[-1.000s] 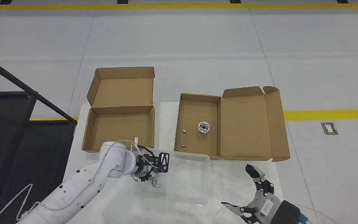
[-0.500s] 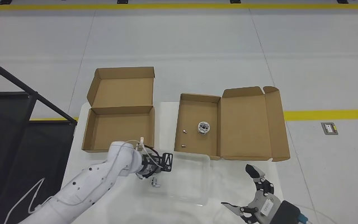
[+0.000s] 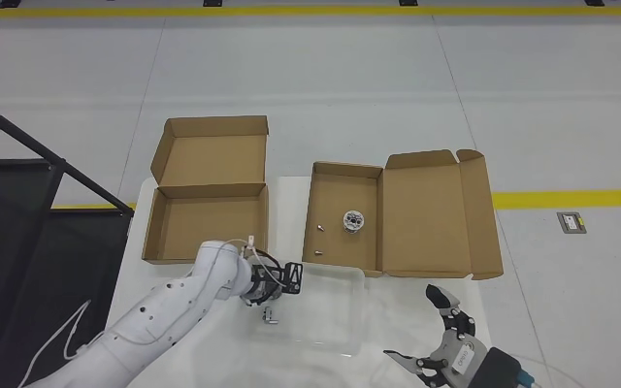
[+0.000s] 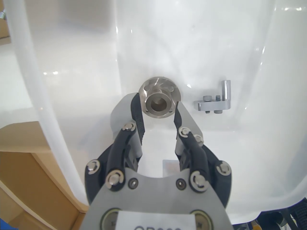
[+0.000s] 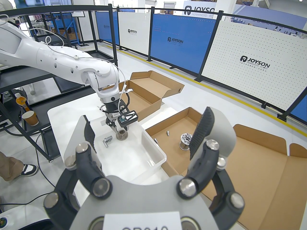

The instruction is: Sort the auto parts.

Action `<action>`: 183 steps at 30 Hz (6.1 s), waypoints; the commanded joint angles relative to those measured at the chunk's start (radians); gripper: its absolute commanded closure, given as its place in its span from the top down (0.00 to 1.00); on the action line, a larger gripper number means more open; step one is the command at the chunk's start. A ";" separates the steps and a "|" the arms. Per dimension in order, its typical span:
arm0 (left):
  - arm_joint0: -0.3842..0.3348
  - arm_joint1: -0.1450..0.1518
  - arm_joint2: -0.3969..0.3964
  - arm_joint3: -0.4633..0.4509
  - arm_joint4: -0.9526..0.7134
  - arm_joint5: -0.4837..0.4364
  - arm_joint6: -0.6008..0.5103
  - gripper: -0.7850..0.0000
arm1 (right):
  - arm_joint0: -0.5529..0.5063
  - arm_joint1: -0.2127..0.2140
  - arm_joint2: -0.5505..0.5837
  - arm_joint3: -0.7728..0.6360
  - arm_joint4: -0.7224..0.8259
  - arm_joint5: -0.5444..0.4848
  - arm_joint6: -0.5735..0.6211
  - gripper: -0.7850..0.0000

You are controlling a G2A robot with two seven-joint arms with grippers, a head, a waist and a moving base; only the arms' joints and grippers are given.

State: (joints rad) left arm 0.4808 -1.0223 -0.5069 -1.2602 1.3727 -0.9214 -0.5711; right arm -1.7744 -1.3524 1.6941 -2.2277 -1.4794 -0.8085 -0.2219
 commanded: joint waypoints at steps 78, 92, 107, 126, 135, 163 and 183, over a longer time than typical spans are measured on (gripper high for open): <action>0.651 0.215 -1.011 -0.456 0.058 0.372 0.198 0.00 | 0.000 0.000 0.000 0.000 0.000 0.000 0.000 1.00; 0.235 0.143 -0.708 0.083 0.025 0.274 0.256 0.00 | 0.000 0.000 0.000 0.000 0.000 0.000 0.000 1.00; -0.113 -0.008 -0.386 0.594 0.084 0.218 0.357 0.00 | 0.000 0.000 0.000 0.000 0.000 0.000 0.000 1.00; -0.278 -0.155 -0.212 0.890 0.158 0.193 0.365 0.00 | 0.000 0.000 0.000 0.000 0.000 0.000 0.000 1.00; -0.310 -0.179 -0.203 0.970 0.152 0.181 0.390 0.34 | 0.000 0.000 0.000 0.000 0.000 0.000 0.000 1.00; -0.361 -0.054 -0.203 0.774 0.328 -0.091 0.717 0.44 | 0.000 0.000 0.000 0.000 0.000 0.000 0.000 1.00; 0.062 0.258 -0.465 -0.031 0.016 -0.091 0.522 0.44 | 0.000 0.000 0.000 0.000 0.000 0.000 0.000 1.00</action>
State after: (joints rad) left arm 0.5137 -0.7846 -0.9606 -1.2271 1.4160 -1.0123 -0.0274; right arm -1.7744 -1.3524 1.6941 -2.2277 -1.4794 -0.8085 -0.2219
